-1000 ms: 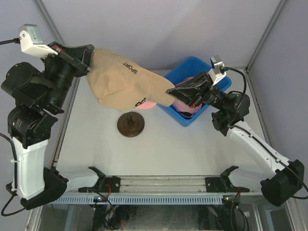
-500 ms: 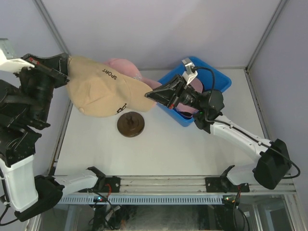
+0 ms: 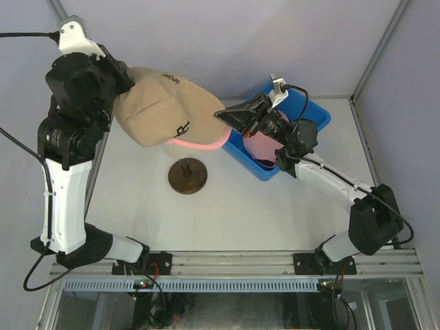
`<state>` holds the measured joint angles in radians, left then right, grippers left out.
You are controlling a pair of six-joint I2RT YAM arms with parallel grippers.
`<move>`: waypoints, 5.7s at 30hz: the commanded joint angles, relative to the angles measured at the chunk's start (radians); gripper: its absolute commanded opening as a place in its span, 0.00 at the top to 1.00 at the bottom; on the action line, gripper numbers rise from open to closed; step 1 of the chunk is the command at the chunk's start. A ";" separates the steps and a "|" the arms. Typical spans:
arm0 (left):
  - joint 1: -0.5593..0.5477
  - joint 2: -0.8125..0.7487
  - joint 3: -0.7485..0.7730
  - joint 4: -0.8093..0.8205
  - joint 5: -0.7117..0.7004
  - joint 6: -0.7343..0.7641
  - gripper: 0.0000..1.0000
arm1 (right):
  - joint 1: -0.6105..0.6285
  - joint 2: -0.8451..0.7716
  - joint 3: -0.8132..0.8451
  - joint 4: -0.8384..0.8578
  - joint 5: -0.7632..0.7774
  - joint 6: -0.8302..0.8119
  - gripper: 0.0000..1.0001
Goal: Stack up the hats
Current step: Stack the hat on the hat.
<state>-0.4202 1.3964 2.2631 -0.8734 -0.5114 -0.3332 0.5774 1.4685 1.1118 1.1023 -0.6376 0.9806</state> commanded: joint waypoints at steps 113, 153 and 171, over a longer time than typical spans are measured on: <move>0.327 -0.012 -0.345 0.276 0.040 -0.104 0.84 | -0.185 0.548 0.849 -0.097 -0.013 -0.021 1.00; 0.495 -0.225 -0.906 0.731 0.601 -0.329 0.50 | -0.166 0.686 0.697 -0.071 0.099 -0.021 1.00; 0.503 -0.181 -0.955 0.861 0.773 -0.400 0.85 | -0.150 0.646 0.659 -0.084 0.113 -0.021 1.00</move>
<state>0.0792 1.2049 1.3216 -0.0921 0.1986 -0.7017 0.4168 2.1674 1.7859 1.0515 -0.5159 1.0142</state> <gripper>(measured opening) 0.261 0.018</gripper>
